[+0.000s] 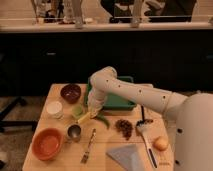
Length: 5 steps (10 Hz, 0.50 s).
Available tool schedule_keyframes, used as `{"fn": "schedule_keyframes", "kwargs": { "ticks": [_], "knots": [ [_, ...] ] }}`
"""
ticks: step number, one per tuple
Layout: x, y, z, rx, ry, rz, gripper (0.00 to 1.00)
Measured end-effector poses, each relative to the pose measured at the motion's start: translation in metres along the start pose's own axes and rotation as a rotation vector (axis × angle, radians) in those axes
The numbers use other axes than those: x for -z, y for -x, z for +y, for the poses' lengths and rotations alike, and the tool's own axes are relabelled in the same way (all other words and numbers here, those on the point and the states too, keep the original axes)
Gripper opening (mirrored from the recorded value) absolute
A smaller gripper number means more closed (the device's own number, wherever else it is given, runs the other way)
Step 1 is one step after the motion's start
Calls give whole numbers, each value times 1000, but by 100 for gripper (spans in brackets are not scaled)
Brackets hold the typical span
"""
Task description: Place banana in plastic cup
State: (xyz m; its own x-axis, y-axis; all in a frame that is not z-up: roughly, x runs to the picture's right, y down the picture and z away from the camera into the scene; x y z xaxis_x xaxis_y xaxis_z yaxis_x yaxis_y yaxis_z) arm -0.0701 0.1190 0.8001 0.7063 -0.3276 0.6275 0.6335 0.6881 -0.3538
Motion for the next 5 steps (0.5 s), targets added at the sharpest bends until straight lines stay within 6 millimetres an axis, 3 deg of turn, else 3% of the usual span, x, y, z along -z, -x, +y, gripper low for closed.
{"fn": "schedule_keyframes", "kwargs": {
  "ticks": [5],
  "knots": [
    [1,-2,1,-1,-3,-7,0]
  ]
}}
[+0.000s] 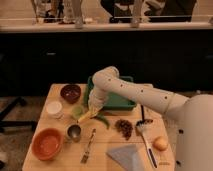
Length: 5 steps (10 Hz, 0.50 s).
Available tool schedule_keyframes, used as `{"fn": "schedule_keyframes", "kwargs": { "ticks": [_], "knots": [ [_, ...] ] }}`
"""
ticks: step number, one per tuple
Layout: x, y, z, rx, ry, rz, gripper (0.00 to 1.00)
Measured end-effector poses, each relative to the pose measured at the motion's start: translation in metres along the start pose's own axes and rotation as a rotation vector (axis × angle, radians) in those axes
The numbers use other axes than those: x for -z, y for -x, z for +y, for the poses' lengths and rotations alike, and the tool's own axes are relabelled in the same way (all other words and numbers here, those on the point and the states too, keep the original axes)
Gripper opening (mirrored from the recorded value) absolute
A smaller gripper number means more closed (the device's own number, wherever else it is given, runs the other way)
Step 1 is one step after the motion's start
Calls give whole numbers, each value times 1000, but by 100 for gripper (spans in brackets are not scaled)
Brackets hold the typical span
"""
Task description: Place banana in plastic cup
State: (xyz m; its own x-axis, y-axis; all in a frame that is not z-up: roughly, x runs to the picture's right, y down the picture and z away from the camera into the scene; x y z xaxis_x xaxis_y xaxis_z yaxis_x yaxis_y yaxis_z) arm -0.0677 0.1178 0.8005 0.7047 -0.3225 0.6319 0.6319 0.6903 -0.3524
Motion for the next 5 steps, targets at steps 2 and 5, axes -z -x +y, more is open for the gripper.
{"fn": "schedule_keyframes", "kwargs": {
  "ticks": [2,5],
  "knots": [
    [1,1,0,4,3,9,0],
    [4,15,-12,34,8,26,0]
  ]
}}
